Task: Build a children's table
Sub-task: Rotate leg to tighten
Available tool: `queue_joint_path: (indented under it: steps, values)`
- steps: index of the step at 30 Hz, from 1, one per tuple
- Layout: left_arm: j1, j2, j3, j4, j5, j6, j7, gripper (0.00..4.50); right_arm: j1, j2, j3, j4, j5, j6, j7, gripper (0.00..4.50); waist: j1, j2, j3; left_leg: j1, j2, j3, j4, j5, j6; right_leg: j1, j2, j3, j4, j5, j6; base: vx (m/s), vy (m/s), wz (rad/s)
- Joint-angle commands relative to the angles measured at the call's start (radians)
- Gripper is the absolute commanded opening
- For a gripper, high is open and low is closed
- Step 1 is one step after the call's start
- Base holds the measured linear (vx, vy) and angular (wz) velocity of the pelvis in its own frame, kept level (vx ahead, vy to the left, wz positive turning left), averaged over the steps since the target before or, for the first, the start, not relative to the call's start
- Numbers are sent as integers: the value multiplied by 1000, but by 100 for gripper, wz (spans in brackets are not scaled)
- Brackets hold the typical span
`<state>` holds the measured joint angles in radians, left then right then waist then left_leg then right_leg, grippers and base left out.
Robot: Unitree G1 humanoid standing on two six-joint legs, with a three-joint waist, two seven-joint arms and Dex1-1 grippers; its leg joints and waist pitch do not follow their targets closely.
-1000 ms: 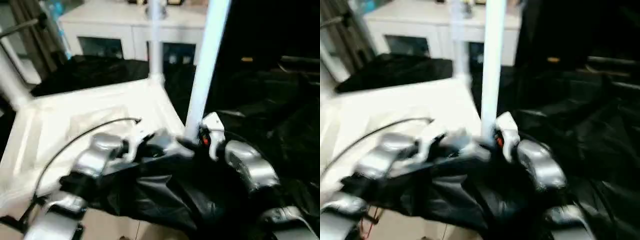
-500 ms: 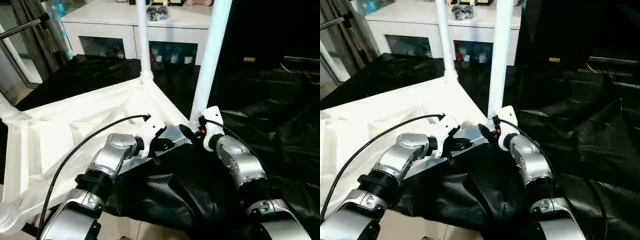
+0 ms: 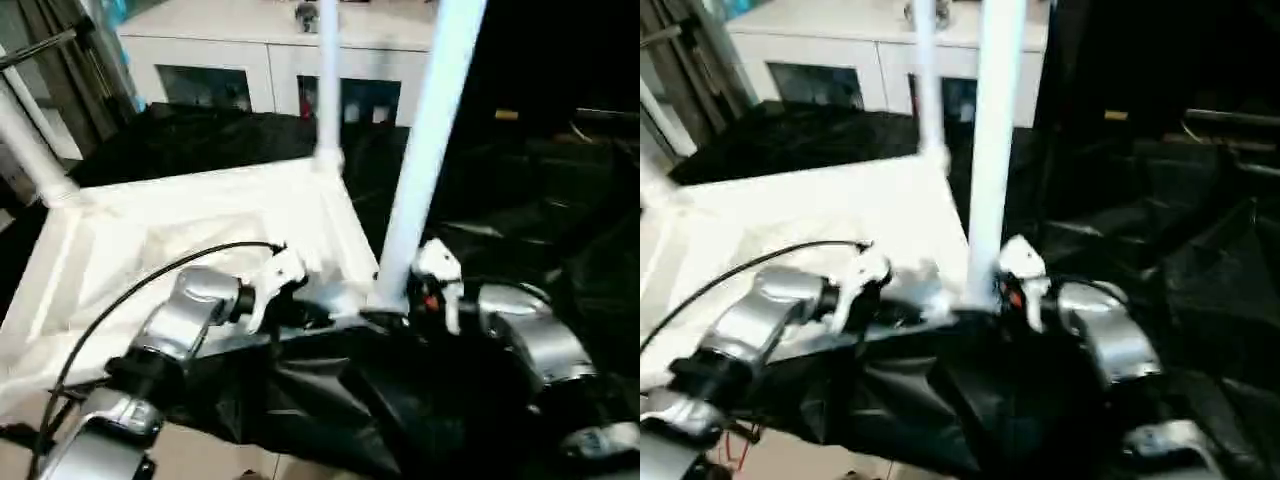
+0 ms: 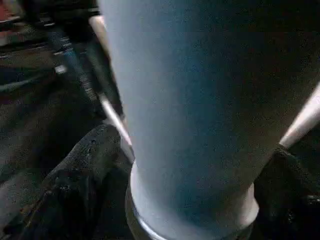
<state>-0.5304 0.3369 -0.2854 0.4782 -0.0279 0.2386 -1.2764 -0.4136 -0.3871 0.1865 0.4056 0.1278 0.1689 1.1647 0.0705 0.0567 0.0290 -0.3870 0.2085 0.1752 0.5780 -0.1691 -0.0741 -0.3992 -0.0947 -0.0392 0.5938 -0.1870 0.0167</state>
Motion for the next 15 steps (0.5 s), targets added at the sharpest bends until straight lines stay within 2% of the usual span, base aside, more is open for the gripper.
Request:
queue_joint_path:
  steps: [1,3,6,8,15]
  values:
    - [-19,-17,-33,-52,-39,-26,-48,0,15,13,87,-40,27,15,90,381,0,-7,-53,19,16,7,-66,-232,74,45,-28,17,-57,-88,-274,0,0,0]
    - [-18,-1,-37,-58,-44,-25,-86,0,14,-2,88,-50,32,28,123,381,5,-8,-51,21,16,8,-67,-251,64,43,-29,18,-60,-133,-268,0,0,0]
    - [-15,14,-38,-71,-55,-17,-130,0,13,-18,99,-62,34,40,162,351,11,-10,-51,22,18,7,-69,-254,54,42,-31,20,-61,-160,-258,0,0,0]
    - [-12,26,-43,-84,-67,-8,-162,0,12,-26,108,-69,36,47,183,337,14,-11,-51,24,19,8,-69,-249,51,39,-30,21,-61,-156,-257,0,0,0]
    - [-2,34,-54,-111,-83,16,-188,0,27,-28,120,-99,56,87,215,281,18,-11,-54,20,17,6,-68,-217,51,43,-31,20,-55,-125,-257,0,0,0]
